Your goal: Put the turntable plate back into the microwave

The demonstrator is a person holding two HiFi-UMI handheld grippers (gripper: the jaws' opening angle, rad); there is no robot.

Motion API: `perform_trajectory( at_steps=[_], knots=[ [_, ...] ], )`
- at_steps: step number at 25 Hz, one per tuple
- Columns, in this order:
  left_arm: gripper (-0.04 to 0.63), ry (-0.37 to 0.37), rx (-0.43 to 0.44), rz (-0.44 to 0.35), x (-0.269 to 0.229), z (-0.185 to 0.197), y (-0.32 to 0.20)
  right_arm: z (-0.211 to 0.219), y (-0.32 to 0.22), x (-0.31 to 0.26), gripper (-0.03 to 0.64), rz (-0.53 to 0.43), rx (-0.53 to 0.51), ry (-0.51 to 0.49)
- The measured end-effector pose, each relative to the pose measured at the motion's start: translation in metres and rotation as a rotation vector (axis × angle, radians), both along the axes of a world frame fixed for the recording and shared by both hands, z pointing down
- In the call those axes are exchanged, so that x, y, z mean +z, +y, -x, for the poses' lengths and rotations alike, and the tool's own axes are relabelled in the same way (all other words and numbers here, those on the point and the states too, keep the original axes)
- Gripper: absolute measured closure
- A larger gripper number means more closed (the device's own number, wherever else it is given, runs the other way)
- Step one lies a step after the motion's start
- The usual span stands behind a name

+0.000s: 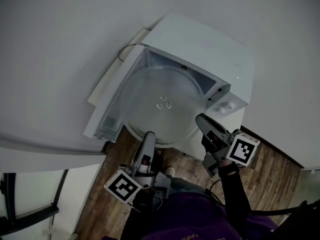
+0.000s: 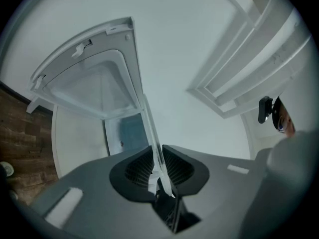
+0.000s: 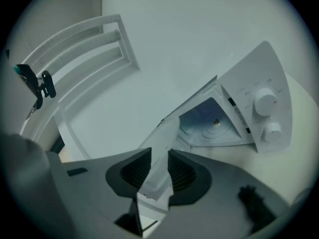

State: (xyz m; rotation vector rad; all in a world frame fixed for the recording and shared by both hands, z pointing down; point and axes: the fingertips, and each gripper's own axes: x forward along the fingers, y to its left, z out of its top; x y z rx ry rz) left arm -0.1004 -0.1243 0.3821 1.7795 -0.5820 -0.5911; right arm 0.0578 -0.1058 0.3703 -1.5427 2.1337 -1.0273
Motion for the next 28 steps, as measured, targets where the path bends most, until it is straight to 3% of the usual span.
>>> perform_trajectory(
  at_steps=[10, 18, 28],
  knots=[
    [0.529, 0.026, 0.001, 0.085, 0.025, -0.006, -0.001, -0.006, 0.0, 0.023, 0.509, 0.056, 0.022, -0.034],
    [0.529, 0.022, 0.023, 0.081, 0.037, -0.009, -0.011, -0.009, -0.005, 0.04, 0.509, 0.091, 0.029, -0.022],
    [0.532, 0.059, 0.075, 0.155, 0.061, -0.02, -0.023, -0.018, -0.011, 0.059, 0.509, 0.139, 0.076, 0.002]
  ],
)
